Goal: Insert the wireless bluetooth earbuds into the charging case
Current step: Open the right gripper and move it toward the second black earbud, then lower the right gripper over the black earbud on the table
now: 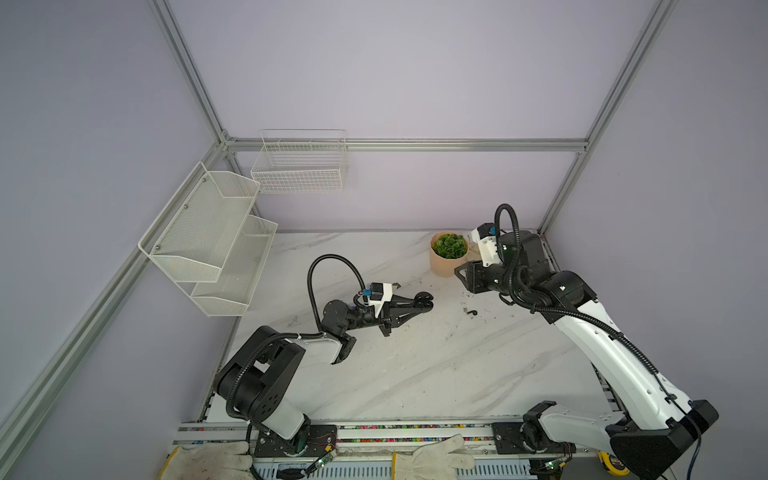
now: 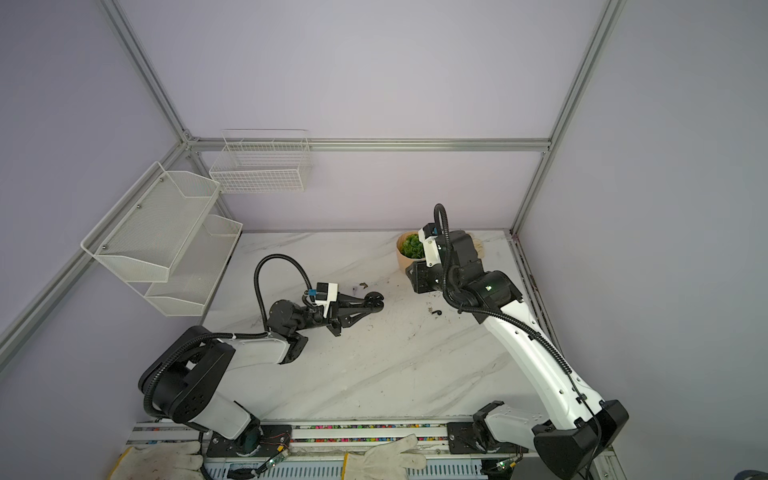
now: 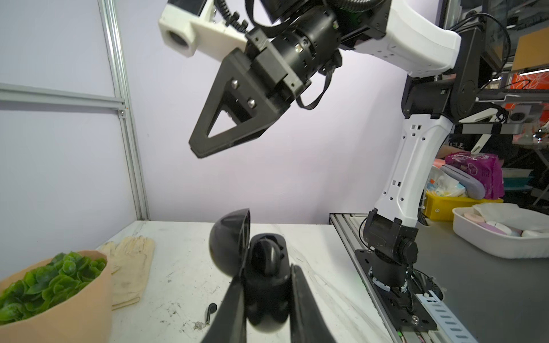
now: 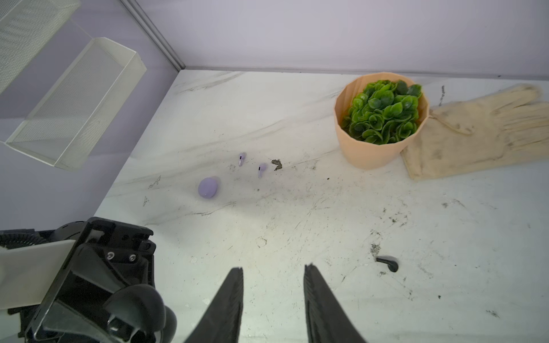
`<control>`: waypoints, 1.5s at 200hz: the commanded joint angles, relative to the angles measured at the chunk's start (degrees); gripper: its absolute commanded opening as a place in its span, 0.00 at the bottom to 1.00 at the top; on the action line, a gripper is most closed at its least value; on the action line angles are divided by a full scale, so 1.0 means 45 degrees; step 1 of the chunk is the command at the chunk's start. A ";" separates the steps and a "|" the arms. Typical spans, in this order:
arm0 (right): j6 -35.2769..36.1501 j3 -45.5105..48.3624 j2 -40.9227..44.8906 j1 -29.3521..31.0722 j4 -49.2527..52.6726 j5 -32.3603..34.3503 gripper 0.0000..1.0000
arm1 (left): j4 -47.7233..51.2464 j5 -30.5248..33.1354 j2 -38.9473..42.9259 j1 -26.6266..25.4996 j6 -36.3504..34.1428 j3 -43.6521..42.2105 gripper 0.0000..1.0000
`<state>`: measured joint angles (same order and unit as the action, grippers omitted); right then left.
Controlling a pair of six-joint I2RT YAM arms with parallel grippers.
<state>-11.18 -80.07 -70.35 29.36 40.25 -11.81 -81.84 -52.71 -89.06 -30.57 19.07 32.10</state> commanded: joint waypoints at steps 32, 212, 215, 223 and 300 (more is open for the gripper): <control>0.0692 0.0103 0.0194 -0.0217 -0.0550 -0.2471 0.40 | -0.0935 -0.0484 0.0343 -0.0047 -0.1383 -0.0475 0.00; -0.4902 0.6818 -0.3505 -0.4520 -0.4607 -0.0419 0.57 | -0.0947 0.1013 -0.1029 -0.0120 0.0313 -0.0288 0.00; -0.4962 0.6867 -0.3542 -0.4522 -0.4705 -0.0464 0.57 | -0.0965 0.1042 -0.1030 -0.0121 0.0303 -0.0291 0.00; -0.5042 0.6948 -0.3639 -0.4518 -0.4872 -0.0532 0.57 | -0.0941 0.1100 -0.1030 -0.0103 0.0279 -0.0316 0.00; -0.5153 0.7053 -0.4687 -0.4516 -0.5775 -0.1118 0.49 | -0.0939 0.1067 -0.1047 -0.0082 0.0254 -0.0290 0.00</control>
<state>-33.06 -48.88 -90.45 9.26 16.43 -15.86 -82.17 -48.34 -93.86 -30.85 20.03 30.87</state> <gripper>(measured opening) 0.499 0.199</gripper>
